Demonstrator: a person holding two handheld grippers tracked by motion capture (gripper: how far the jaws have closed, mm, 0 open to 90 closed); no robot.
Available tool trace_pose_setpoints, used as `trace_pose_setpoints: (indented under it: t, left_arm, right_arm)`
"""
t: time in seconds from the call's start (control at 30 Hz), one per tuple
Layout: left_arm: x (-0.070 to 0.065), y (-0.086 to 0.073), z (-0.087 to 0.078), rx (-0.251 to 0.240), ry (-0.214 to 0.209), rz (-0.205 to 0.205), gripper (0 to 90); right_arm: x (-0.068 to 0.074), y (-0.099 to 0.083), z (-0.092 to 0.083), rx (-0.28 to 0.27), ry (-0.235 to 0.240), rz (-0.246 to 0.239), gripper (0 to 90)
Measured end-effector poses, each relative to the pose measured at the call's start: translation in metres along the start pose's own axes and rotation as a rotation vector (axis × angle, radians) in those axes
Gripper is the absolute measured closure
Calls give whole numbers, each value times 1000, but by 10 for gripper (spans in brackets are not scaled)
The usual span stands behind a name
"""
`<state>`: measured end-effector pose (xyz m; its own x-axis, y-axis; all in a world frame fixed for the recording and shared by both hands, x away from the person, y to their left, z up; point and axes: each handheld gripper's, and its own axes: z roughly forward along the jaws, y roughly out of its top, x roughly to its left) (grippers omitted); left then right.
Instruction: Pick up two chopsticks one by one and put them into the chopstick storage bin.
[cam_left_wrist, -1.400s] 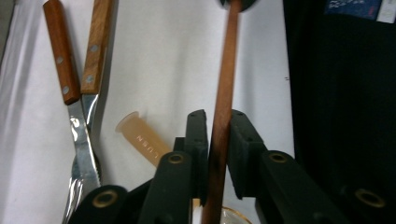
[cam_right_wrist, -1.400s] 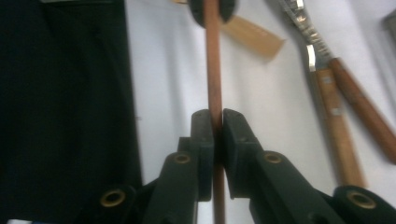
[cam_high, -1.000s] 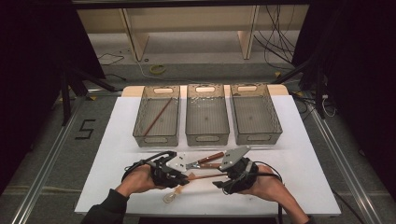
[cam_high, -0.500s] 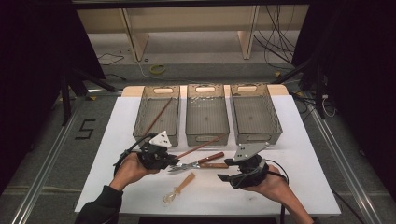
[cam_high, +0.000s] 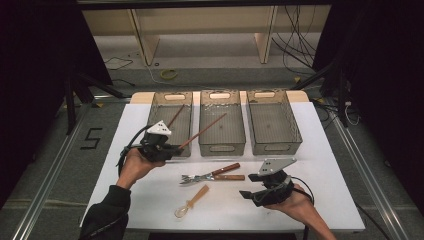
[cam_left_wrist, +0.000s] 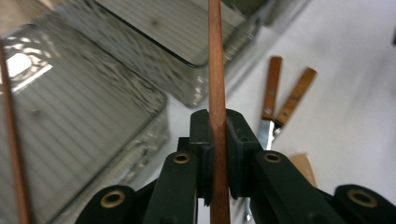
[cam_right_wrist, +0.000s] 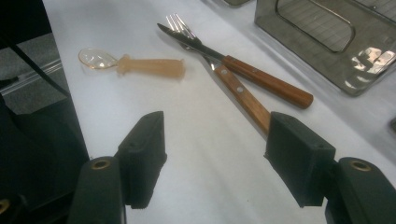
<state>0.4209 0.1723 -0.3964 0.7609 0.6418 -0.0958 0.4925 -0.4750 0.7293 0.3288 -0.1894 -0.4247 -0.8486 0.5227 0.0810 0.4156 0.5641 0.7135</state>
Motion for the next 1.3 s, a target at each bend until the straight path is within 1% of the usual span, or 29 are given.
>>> trace_pose_setpoints:
  t: [0.17, 0.2, 0.27, 0.33, 0.43, 0.57, 0.63, 0.77, 0.9, 0.97, 1.03, 1.23, 1.3]
  left_arm:
    - [21, 6, -2, -24, 48, -53, 824]
    - [25, 6, -3, -33, 59, -56, 824]
    - [32, 7, -3, -36, 81, -69, 824]
    - [39, 7, -3, -43, 86, -88, 824]
    - [48, 6, -4, -40, 112, -94, 824]
    - [60, 6, -4, -50, 131, -123, 824]
    - [66, 5, -2, -46, 146, -135, 824]
    - [77, 3, 2, -45, 158, -182, 824]
    - [86, 2, 7, -40, 169, -205, 824]
    - [89, 2, 10, -32, 171, -212, 824]
    - [91, 3, 13, -35, 172, -226, 823]
    - [98, 2, 22, 2, 193, -259, 823]
    - [100, 0, 24, 4, 197, -273, 823]
  right_arm:
    - [1, -1, 0, -2, 3, 0, 383]
    - [1, -2, 1, 1, 3, -2, 383]
    - [0, -2, 1, 6, 5, 3, 383]
    - [0, -3, 2, 11, 6, 4, 382]
    - [0, -4, 2, 10, 7, 6, 382]
    - [0, -5, 2, 10, 4, 12, 378]
    - [0, -5, 2, 10, 6, 15, 372]
    - [-1, -6, 2, 9, 15, 33, 360]
    - [-1, -6, 3, 5, 16, 44, 353]
    - [-1, -6, 2, 3, 18, 45, 348]
    - [-1, -6, 2, 1, 21, 45, 346]
    - [-2, -6, 2, 0, 21, 46, 345]
    - [-2, -6, 2, 0, 21, 46, 346]
